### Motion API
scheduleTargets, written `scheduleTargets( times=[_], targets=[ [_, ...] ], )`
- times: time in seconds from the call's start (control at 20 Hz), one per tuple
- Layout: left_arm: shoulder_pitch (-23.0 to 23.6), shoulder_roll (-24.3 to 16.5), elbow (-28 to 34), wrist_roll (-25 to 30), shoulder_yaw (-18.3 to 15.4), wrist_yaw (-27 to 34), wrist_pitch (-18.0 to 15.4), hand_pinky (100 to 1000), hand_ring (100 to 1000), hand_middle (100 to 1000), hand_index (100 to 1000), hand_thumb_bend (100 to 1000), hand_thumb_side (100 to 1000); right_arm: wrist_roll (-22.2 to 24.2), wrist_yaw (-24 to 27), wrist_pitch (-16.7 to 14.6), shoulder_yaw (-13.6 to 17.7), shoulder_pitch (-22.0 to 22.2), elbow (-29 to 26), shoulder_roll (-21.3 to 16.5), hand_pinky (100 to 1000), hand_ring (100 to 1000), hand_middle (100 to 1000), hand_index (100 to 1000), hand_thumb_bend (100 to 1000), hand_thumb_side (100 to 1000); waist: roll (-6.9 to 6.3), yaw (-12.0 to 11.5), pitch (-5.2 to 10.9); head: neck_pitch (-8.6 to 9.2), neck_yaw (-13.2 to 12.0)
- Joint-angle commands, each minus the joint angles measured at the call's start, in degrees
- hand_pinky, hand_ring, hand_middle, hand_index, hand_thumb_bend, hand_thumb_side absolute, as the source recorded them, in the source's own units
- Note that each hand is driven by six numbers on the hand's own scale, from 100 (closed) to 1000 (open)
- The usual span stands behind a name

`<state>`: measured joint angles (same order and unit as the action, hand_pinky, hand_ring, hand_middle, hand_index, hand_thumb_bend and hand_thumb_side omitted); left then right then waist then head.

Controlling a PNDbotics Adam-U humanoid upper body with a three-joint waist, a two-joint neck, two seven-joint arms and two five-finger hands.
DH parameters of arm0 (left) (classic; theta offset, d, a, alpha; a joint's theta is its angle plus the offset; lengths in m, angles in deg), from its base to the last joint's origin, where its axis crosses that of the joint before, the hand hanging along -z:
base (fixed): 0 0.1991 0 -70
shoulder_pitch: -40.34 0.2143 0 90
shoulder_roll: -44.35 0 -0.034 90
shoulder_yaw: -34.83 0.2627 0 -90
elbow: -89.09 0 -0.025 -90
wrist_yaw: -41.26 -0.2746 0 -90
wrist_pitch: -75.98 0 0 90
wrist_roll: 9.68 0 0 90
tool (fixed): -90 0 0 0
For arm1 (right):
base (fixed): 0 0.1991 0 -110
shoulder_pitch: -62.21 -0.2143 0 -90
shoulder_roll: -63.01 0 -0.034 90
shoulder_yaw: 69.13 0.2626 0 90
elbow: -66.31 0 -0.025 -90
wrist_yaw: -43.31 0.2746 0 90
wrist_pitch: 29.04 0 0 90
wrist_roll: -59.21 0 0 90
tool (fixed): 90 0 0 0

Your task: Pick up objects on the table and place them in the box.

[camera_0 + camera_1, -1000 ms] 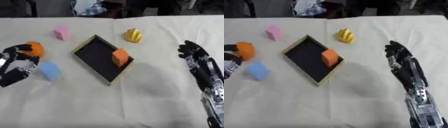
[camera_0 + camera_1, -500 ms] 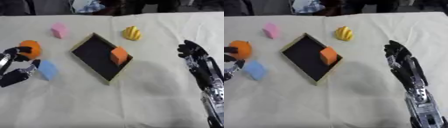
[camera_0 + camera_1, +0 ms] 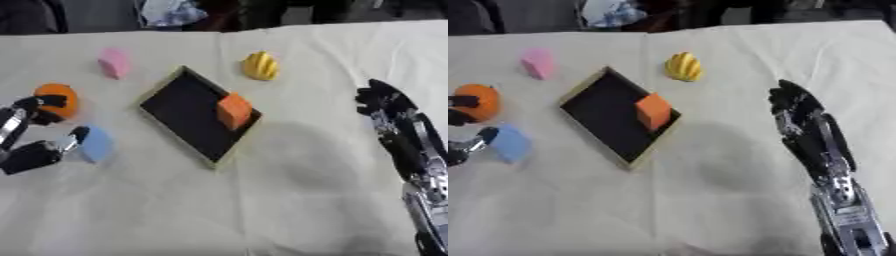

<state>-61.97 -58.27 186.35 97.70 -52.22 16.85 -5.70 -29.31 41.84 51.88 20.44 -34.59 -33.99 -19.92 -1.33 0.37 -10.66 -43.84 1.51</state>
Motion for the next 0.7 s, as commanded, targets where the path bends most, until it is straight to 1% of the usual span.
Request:
scheduleTargets(
  times=[0.05, 0.25, 0.7],
  targets=[
    [-1.36, -2.87, -1.61, 1.47, 0.85, -3.19, -0.37, 814, 739, 791, 885, 402, 469, 0.11, -0.39, -0.17, 0.02, -0.58, -0.66, -1.15, 815, 831, 775, 891, 100, 587, -0.44, -0.1, 0.22, -0.28, -0.12],
    [-1.62, -2.76, -2.14, 1.88, 0.86, -5.21, -1.03, 814, 739, 791, 885, 399, 467, 0.06, -0.39, -0.18, 0.06, -0.62, -0.68, -1.13, 814, 831, 775, 890, 100, 588, -0.39, -0.17, 0.23, -0.28, -0.09],
    [-2.03, -2.83, -2.43, 2.4, 1.2, -5.61, -1.33, 813, 739, 790, 884, 397, 468, 0.07, -0.38, -0.17, 0.05, -0.64, -0.67, -1.08, 814, 831, 775, 890, 100, 589, -0.32, -0.13, 0.24, -0.28, -0.15]
  ],
)
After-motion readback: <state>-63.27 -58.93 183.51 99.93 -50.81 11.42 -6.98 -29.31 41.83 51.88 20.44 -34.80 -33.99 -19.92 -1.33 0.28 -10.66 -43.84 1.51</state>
